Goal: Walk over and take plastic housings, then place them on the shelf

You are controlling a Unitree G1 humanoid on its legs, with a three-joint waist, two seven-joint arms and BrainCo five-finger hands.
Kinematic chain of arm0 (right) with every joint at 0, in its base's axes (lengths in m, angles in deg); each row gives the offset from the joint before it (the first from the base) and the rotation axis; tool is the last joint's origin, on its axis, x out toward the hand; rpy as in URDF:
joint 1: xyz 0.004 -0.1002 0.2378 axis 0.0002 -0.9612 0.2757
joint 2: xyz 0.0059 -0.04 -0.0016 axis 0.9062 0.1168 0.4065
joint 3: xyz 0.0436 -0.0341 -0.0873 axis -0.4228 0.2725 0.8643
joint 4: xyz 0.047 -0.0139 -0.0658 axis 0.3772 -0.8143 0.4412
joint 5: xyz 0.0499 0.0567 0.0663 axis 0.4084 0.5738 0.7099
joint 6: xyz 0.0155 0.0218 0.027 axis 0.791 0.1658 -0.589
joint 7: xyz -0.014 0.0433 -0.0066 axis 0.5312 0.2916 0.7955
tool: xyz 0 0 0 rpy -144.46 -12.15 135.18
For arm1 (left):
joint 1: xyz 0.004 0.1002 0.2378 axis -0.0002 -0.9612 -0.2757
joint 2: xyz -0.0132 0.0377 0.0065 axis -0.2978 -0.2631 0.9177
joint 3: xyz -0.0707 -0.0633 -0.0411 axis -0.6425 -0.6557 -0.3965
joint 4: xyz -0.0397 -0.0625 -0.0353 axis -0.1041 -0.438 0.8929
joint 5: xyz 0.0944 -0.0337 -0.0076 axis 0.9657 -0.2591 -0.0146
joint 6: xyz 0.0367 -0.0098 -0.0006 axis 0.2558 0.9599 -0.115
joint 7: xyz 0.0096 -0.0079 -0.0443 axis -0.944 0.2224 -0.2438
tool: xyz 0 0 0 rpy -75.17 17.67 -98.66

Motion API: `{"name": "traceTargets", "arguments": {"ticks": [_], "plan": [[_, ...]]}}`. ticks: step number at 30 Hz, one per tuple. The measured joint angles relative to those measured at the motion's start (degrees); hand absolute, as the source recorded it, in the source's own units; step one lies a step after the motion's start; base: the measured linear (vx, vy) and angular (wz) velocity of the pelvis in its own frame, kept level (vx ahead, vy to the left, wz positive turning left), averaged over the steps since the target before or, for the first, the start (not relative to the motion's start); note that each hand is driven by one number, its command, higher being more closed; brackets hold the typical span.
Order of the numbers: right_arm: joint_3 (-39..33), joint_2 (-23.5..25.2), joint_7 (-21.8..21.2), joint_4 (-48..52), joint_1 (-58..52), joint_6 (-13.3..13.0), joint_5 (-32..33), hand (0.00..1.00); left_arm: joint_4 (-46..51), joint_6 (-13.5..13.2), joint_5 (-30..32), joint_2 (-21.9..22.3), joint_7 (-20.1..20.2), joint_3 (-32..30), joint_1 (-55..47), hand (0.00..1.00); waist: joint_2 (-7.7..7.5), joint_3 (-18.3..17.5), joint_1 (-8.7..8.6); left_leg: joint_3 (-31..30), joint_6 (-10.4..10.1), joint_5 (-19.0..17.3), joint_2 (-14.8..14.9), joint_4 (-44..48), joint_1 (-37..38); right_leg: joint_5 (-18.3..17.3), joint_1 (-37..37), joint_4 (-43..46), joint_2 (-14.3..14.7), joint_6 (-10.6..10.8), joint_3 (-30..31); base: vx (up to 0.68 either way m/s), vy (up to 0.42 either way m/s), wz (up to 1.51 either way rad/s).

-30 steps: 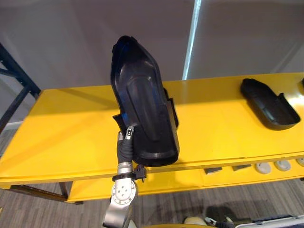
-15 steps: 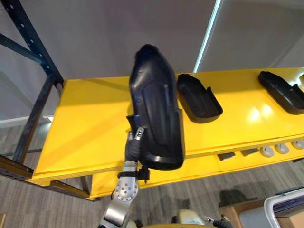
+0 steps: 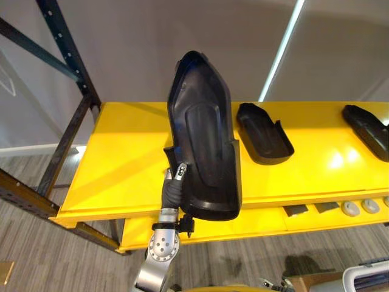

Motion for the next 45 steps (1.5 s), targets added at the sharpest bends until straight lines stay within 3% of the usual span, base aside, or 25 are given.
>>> {"name": "traceTargets", "arguments": {"ticks": [7,11,18,22,27,33,34,45], "plan": [[-0.1,-0.4,-0.5,0.4,-1.0,0.3,-2.2,0.00,-1.1,2.9,1.6,-0.1,-1.8,-6.4,3.6,1.00,0.54,-1.5,0.52,0.5,0.0,1.3,0.0,-1.7,1.3,1.3,1.0,-1.4,0.4,0.1,0.4,0.01,0.005,-0.02],[-0.3,-0.9,-0.6,-0.3,-0.4,0.5,-2.7,0.00,-9.1,4.4,2.1,-2.9,-3.4,-11.5,10.6,1.00,1.41,-1.9,0.37,0.6,0.0,4.9,-0.9,-7.2,4.1,1.8,1.7,-2.4,0.7,0.5,0.2,-0.03,-0.011,0.02],[-0.4,-1.4,-1.9,-1.6,1.6,1.1,-4.0,0.00,-22.4,9.1,1.9,-7.5,-4.5,-19.5,18.0,1.00,1.90,-1.7,-1.33,0.9,-0.4,6.1,-1.0,-7.9,2.2,2.7,-0.5,-3.3,0.9,-0.6,1.7,-0.12,-0.045,-0.08],[-0.5,-1.7,-1.9,-3.0,2.7,1.6,-4.1,0.00,-30.1,11.3,0.8,-9.5,-4.5,-21.7,22.5,1.00,1.98,-1.5,-1.62,0.9,-0.8,6.7,-0.9,-7.9,0.7,3.5,-1.4,-4.7,1.1,-0.1,1.8,-0.07,-0.040,-0.01],[-0.6,-1.8,-2.9,-3.2,2.9,1.6,-4.4,0.00,-36.3,12.4,0.4,-11.6,-4.4,-23.7,26.2,1.00,1.95,-1.2,-1.70,0.8,-0.8,6.7,-1.0,-7.9,-0.6,4.2,-2.3,-5.3,1.1,0.1,2.1,0.01,0.000,0.00],[-0.8,-1.9,-3.0,-3.6,4.5,1.7,-4.5,0.00,-45.0,12.5,0.3,-15.9,-4.4,-25.4,35.1,1.00,1.84,1.6,-2.06,0.9,-0.2,7.0,-1.3,-7.9,-0.8,4.7,-2.2,-5.5,1.0,-0.2,2.6,0.01,0.002,-0.01],[-0.8,-1.9,-3.0,-3.7,4.7,1.7,-4.5,0.00,-45.4,12.5,0.3,-16.1,-4.4,-25.6,35.7,0.00,1.89,1.8,-2.17,0.9,-0.2,7.0,-1.3,-7.9,-0.9,4.7,-2.2,-5.5,1.0,-0.2,2.6,0.00,0.000,0.00],[-2.0,-2.3,-3.5,-5.2,6.7,1.5,-4.4,0.00,-48.9,13.0,0.9,-17.2,-4.4,-26.1,41.0,0.00,2.53,4.2,-2.59,0.8,-0.3,7.0,-0.9,-7.9,-1.0,4.7,-2.3,-6.0,1.4,-0.3,2.8,-0.01,-0.008,-0.01]]}}
